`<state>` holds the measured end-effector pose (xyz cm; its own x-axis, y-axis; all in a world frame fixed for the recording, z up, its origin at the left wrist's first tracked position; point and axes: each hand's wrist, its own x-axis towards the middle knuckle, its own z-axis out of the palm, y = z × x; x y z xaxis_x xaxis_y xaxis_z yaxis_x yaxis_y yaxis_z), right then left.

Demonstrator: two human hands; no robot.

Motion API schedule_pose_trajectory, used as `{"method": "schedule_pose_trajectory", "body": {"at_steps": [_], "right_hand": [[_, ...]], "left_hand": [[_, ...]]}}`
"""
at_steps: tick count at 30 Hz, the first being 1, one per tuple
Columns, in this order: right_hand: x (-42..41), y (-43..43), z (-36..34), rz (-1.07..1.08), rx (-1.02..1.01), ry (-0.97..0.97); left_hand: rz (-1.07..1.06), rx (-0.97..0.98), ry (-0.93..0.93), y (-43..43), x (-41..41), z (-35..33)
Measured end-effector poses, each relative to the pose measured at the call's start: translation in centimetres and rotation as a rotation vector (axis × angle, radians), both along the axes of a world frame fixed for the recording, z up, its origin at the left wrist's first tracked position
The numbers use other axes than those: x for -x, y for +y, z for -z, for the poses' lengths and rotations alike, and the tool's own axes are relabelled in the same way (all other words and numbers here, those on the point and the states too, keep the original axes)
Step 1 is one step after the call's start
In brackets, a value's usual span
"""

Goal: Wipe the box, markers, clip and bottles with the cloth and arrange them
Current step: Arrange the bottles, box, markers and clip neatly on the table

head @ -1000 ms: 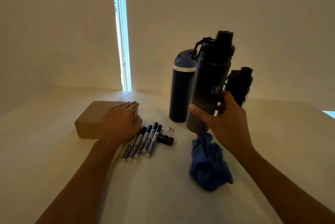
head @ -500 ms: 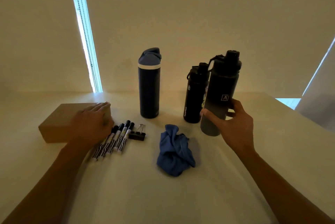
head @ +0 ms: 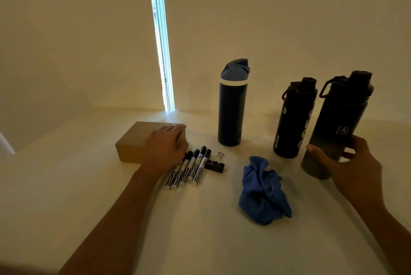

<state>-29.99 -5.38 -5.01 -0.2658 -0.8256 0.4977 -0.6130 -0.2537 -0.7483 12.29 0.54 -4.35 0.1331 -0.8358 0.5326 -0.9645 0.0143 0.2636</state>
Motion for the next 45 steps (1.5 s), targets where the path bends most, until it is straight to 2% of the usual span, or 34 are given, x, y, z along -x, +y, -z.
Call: {"method": "schedule_pose_trajectory", "body": {"at_steps": [4, 11, 15, 22, 25, 28, 33, 39, 42, 45], "right_hand": [[0.1, 0.5, 0.3, -0.010, -0.011, -0.042], [-0.4, 2.4, 0.5, 0.074, 0.108, -0.077], [-0.4, 2.8, 1.1, 0.035, 0.083, -0.101], [-0.9, 3.3, 1.4, 0.015, 0.109, -0.054], [-1.1, 3.6, 1.4, 0.005, 0.103, -0.055], [-2.8, 4.1, 0.6, -0.074, 0.091, -0.048], [-9.5, 3.9, -1.9, -0.397, 0.032, -0.041], [-19.6, 3.4, -2.5, -0.661, 0.050, -0.075], [-23.1, 2.9, -2.2, -0.791, -0.103, 0.069], [-25.3, 2.3, -1.8, -0.839, -0.198, 0.206]], "left_hand": [[-0.018, 0.059, 0.012, 0.6, 0.1, 0.0], [0.003, 0.074, 0.006, 1.2, 0.7, 0.4], [0.025, 0.113, -0.027, 1.8, 1.4, 0.7], [0.041, 0.099, -0.057, 1.9, 0.5, 1.8], [0.061, 0.109, -0.007, 1.8, 1.5, 2.1], [0.075, 0.157, 0.095, 1.9, 2.9, 1.8], [0.022, 0.212, 0.191, 2.4, 1.3, 1.5], [-0.075, 0.245, 0.169, 4.8, -3.9, 1.8], [-0.204, 0.269, 0.262, 5.5, -6.2, 2.3], [-0.345, 0.202, 0.440, 5.7, -8.4, 3.3]]}}
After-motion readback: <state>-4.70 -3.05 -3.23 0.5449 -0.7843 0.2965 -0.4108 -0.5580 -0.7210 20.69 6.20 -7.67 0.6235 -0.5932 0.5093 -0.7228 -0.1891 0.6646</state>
